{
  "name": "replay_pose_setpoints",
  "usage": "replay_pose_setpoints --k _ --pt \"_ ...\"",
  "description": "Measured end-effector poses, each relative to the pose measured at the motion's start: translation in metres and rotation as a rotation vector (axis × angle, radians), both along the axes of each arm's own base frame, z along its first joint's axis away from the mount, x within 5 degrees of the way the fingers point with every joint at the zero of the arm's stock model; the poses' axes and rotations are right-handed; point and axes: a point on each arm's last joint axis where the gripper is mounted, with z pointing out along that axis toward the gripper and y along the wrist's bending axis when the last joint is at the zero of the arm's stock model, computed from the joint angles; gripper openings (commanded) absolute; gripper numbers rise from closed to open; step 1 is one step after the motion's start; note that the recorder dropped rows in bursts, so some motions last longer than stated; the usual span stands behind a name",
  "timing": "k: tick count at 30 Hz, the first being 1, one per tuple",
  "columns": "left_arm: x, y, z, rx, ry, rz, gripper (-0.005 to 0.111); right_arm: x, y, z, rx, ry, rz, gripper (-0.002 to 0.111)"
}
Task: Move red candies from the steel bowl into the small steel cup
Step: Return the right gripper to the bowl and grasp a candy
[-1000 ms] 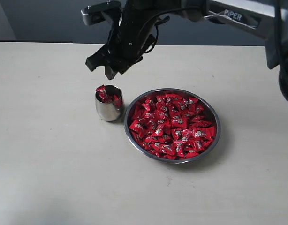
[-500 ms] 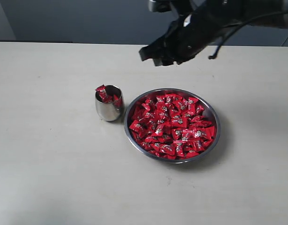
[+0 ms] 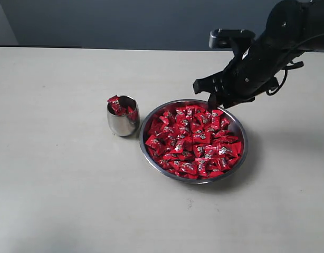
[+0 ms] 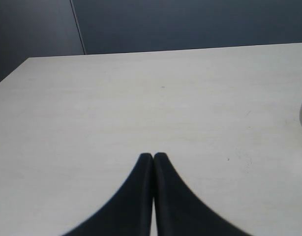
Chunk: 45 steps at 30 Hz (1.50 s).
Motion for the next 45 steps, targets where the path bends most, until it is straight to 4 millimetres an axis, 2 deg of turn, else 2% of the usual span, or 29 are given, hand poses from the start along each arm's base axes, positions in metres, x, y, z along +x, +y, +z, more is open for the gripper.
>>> replay_pose_setpoints --k 4,9,19,27,40,45 --pt "0.0 0.0 0.0 0.0 0.0 0.0 0.0 -0.001 0.002 -0.024 -0.029 0.104 0.017 0.037" --pt "0.0 0.0 0.0 0.0 0.0 0.0 0.0 -0.003 0.008 -0.037 0.009 0.173 0.057 0.052" --pt "0.0 0.0 0.0 0.0 0.0 0.0 0.0 0.0 0.011 -0.046 0.03 0.176 0.048 0.05" --pt "0.0 0.0 0.0 0.0 0.0 0.0 0.0 0.001 0.012 -0.063 0.018 0.213 0.038 0.05" --pt "0.0 0.0 0.0 0.0 0.0 0.0 0.0 0.003 0.016 -0.064 0.064 0.21 0.012 0.05" --pt "0.0 0.0 0.0 0.0 0.0 0.0 0.0 0.003 0.016 -0.071 0.062 0.229 0.009 0.05"
